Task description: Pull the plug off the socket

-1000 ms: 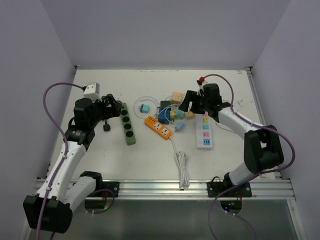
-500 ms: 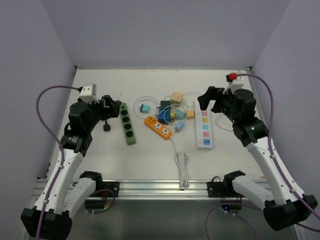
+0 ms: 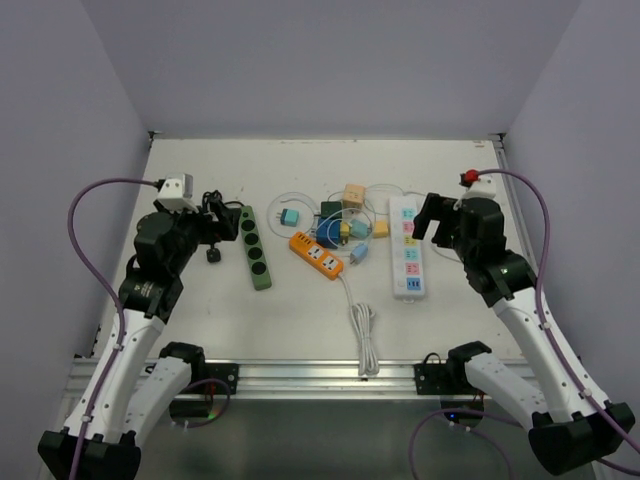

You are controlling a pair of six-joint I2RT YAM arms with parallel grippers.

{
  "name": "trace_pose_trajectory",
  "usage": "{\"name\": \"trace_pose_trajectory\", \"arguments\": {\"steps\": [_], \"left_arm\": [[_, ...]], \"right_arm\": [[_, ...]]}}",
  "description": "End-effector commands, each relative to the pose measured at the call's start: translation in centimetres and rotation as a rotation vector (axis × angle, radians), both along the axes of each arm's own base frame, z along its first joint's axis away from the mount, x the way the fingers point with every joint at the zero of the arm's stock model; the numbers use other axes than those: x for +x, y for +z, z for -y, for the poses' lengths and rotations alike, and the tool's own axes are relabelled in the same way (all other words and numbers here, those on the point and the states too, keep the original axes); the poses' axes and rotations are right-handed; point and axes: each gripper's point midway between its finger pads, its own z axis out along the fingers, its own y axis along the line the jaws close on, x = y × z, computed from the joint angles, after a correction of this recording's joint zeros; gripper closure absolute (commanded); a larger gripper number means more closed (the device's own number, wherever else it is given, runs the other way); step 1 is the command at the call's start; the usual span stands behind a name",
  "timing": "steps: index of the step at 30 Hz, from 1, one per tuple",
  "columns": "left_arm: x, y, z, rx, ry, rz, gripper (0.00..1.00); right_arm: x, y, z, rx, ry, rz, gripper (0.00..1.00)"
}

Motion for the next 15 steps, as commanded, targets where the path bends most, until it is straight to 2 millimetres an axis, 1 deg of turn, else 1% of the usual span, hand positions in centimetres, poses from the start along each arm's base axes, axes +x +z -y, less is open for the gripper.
{"name": "trace_pose_trajectory", "arguments": {"steps": [1,4,5,7,8,11,12,15], "left_arm": [[-0.5,-1.0,-0.2,0.037,-0.004,-0.024,0.00],[-0.9,-2.5,-0.9,0.061,0.028,-0.047,0.01],[-1.1,-2.7,-1.0,0.065,0.031,-0.052,0.00],[-1.2,-2.5,-1.1,0.066,0.031,-0.043,0.00],[-1.1,-2.2,-0.9,0.063,0.023,-0.029,0.00],[-1.0,-2.4,-0.8,0.065,0.015,-0.039,0.00],[-1.1,-2.6,-1.1,0.073,0.029,-0.054,0.00],[-1.1,-2.3,-1.7,0.084,0.058,-0.043,0.00]], "right_arm": [[-0.3,1.3,1.3,0.009,-0.085,0.036,0.01],[-0.5,1.6,1.6,0.014,-0.097,0.058,0.01],[-0.6,1.3,1.4,0.021,-0.087,0.058,0.01],[-0.5,1.0,1.2,0.027,-0.079,0.056,0.01],[-0.5,0.9,1.4,0.023,-0.094,0.055,0.01],[-0.3,0.0,1.7,0.023,-0.122,0.043,0.01],[-0.3,-0.1,1.7,0.025,-0.122,0.042,0.01],[0.0,-0.4,1.0,0.034,-0.092,0.021,0.01]]}}
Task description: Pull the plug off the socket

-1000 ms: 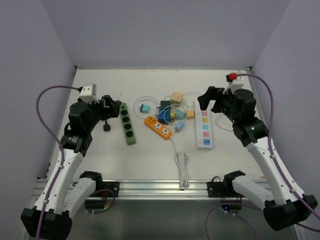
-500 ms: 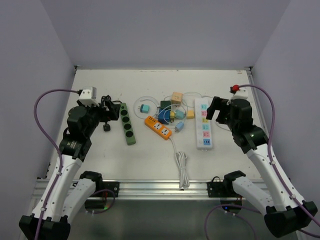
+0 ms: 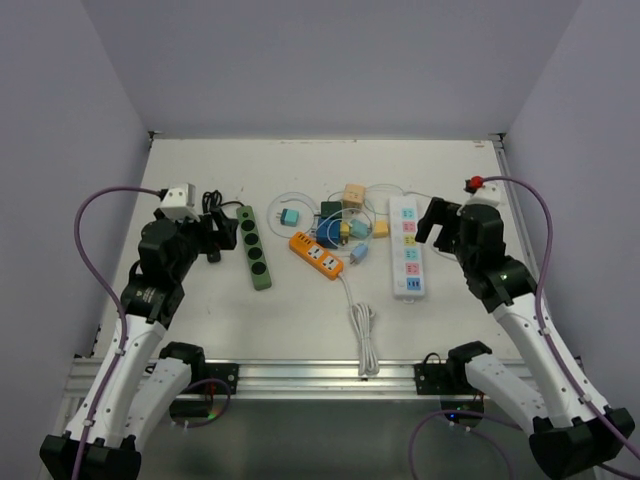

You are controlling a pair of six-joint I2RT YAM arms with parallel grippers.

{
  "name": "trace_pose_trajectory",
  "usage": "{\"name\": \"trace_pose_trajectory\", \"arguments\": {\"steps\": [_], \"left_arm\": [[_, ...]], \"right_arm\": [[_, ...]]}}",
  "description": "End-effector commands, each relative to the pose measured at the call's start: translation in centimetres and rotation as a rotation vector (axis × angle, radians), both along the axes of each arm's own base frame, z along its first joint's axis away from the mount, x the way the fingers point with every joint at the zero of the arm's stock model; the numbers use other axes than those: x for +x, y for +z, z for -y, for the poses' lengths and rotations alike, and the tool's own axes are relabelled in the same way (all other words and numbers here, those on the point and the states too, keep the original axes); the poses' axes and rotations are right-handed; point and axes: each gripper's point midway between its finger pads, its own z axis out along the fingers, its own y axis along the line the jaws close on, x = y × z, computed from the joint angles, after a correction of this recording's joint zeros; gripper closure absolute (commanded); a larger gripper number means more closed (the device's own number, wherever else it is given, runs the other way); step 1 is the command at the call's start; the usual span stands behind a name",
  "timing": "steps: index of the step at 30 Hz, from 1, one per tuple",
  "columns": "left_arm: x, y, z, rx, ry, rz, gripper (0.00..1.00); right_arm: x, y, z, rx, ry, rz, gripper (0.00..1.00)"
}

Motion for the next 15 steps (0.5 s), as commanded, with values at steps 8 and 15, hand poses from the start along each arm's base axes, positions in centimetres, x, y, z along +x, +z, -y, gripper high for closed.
{"name": "trace_pose_trajectory", "arguments": {"steps": [8,15], "left_arm": [[-0.06,0.88,-0.77,0.036,0.029,0.034,0.00],[-0.01,0.80,-0.85,0.041,0.033,0.032,0.00]], "right_arm": [[0.66,-0.03,-0.77,0.025,0.016,-0.001,0.01],[0.60,-0.11,-0.71,0.031,0.007,-0.009,0.01]]}}
